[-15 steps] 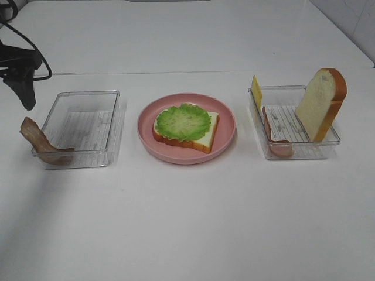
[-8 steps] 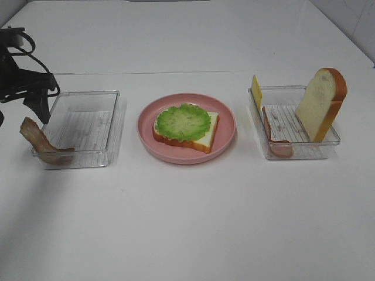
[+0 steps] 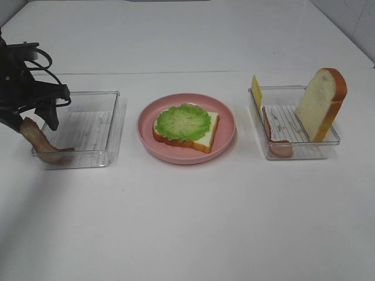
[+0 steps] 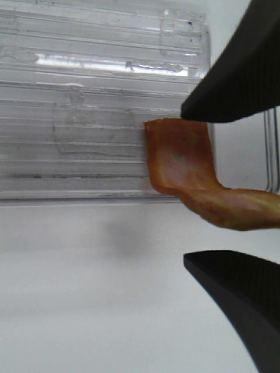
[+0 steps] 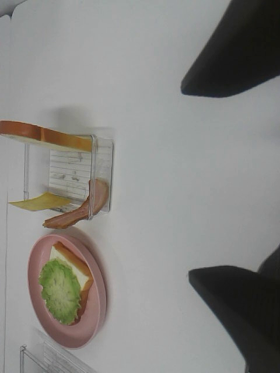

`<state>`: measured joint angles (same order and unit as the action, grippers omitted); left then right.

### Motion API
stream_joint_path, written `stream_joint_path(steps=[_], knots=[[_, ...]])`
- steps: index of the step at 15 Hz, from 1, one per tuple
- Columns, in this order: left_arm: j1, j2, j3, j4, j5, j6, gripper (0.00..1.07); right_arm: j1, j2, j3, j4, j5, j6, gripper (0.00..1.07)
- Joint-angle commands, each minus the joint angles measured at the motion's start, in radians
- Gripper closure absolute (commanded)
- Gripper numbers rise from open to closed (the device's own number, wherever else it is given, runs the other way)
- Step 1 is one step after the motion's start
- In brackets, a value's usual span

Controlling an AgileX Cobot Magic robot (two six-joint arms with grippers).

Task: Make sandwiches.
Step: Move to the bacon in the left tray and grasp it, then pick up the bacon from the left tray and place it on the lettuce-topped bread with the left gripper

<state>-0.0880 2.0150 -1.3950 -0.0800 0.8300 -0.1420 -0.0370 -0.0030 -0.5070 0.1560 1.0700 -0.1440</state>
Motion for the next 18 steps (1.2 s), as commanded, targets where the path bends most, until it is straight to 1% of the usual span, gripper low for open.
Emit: stream_joint_path(steps=[1,3,4,8,10,13,15,16,17,18], knots=[[0.0,0.019,-0.012,-0.023,-0.004,0.001,0.53,-0.006,-0.015,0.002,0.003,-0.007,-0.004,0.32],[0.0,0.02,-0.012,-0.025,-0.003,0.001,0.58,-0.006,-0.015,0.002,0.003,-0.007,-0.004,0.32],[0.0,0.019,-0.012,-0.025,-0.001,0.001,0.63,-0.006,-0.015,0.002,0.003,-0.007,-0.004,0.32],[0.0,0.019,-0.012,-0.025,0.007,0.001,0.99,-0.006,-0.015,0.002,0.003,-0.007,-0.004,0.32],[0.0,0.019,-0.012,-0.027,0.027,0.003,1.07,-0.006,-0.015,0.002,0.003,-0.007,-0.004,0.32],[0.0,0.002,-0.012,-0.03,0.027,0.006,1.07,-0.006,-0.015,0.002,0.003,-0.007,-0.004,0.32],[0.0,-0.016,-0.035,-0.048,0.043,0.026,1.07,-0.006,-0.015,0.002,0.003,-0.007,-0.004,0.32],[0.0,-0.026,-0.066,-0.075,0.063,0.033,1.07,-0.006,-0.015,0.002,0.003,-0.007,-0.004,0.32],[0.0,-0.032,-0.102,-0.117,0.084,0.055,1.07,-0.006,-0.015,0.002,0.003,-0.007,-0.004,0.32],[-0.004,-0.032,-0.179,-0.273,0.1,0.153,1.07,-0.006,-0.015,0.002,0.003,-0.007,-0.004,0.32]])
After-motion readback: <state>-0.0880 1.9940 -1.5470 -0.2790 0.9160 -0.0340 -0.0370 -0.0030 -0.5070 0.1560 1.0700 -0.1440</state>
